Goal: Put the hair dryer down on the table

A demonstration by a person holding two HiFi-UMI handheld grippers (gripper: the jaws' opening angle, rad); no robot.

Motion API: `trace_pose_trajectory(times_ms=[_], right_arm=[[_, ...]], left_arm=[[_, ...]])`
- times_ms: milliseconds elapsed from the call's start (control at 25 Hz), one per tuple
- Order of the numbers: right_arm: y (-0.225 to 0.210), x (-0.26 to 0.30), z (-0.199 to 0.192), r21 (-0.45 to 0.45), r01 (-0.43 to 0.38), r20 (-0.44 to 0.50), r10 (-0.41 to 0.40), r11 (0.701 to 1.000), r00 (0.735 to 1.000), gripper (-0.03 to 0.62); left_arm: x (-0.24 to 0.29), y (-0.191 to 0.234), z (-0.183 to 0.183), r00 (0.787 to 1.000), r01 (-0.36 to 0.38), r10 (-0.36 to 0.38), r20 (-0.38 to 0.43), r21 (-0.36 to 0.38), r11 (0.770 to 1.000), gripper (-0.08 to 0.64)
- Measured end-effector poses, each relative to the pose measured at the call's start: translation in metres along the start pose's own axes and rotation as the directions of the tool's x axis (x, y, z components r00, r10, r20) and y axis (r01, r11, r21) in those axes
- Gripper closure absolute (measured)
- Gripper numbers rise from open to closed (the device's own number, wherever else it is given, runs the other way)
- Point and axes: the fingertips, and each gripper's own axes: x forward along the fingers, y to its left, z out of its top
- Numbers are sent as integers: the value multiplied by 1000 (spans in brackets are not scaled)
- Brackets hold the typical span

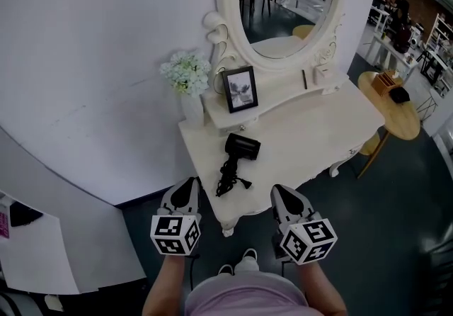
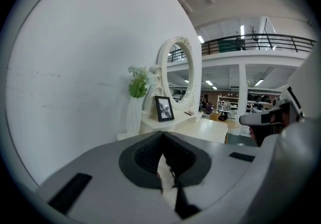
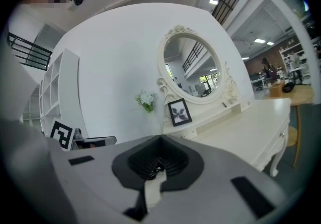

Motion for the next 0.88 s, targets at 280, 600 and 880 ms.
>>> trace_pose_trajectory(times_ms=[280, 600, 880], right_arm=[[1, 0, 0, -5, -10, -1, 10, 1000, 1000, 592], [-3, -1, -3, -8, -7, -12, 7, 1000, 1000, 592], [-5, 1, -5, -12, -14, -24, 14, 1000, 1000, 592]], left_arm=[[-2, -4, 2, 1000, 9, -9, 9, -5, 1000, 560], [2, -9, -6, 1000, 5, -5, -15, -10, 1000, 560], [7, -10, -5, 1000, 1, -2, -20, -17, 1000, 560]])
